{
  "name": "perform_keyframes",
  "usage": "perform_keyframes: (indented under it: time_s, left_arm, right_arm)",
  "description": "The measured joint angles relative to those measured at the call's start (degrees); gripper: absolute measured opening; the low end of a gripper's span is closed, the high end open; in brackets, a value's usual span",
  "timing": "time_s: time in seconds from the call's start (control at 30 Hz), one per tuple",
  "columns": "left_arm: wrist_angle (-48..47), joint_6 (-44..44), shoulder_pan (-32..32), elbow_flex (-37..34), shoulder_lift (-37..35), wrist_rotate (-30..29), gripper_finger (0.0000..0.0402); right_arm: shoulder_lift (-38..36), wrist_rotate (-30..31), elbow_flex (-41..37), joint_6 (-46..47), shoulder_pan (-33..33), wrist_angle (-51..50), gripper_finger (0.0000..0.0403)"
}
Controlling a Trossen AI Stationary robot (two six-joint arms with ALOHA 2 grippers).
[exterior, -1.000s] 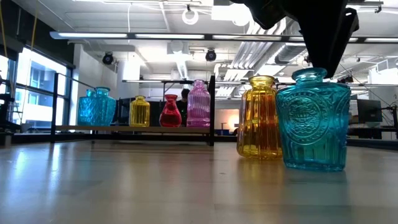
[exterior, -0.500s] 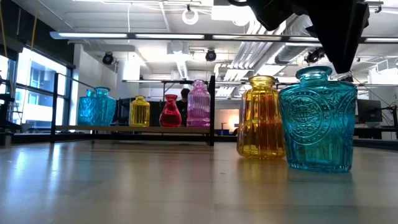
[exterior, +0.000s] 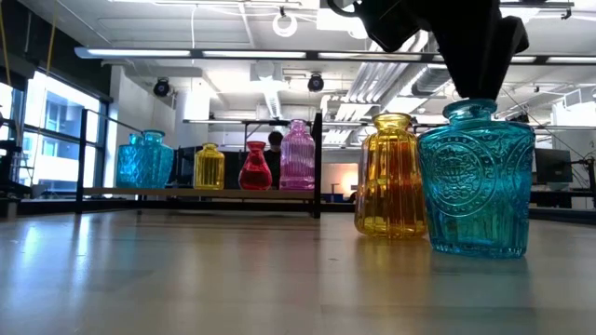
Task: Sort vases onto shelf
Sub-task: Put the blue vase on the shelf aligned with the other blue vase
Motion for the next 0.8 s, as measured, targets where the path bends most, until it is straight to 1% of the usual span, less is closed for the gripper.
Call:
perform_keyframes:
  time_s: [0.4,0.8]
  left_arm:
    - [-0.05,-0.33,0.00,0.00,0.00,0.00,0.0000]
    - [-0.61,-0.37,0.00,0.00,0.02,0.00,0.0000]
  right_arm:
    - [0.27,2.76,0.02,-2.74,-0.64,-0.13,0.0139]
    - [1.97,2.15,0.16,-3.00,0.82,-0.47,0.0139]
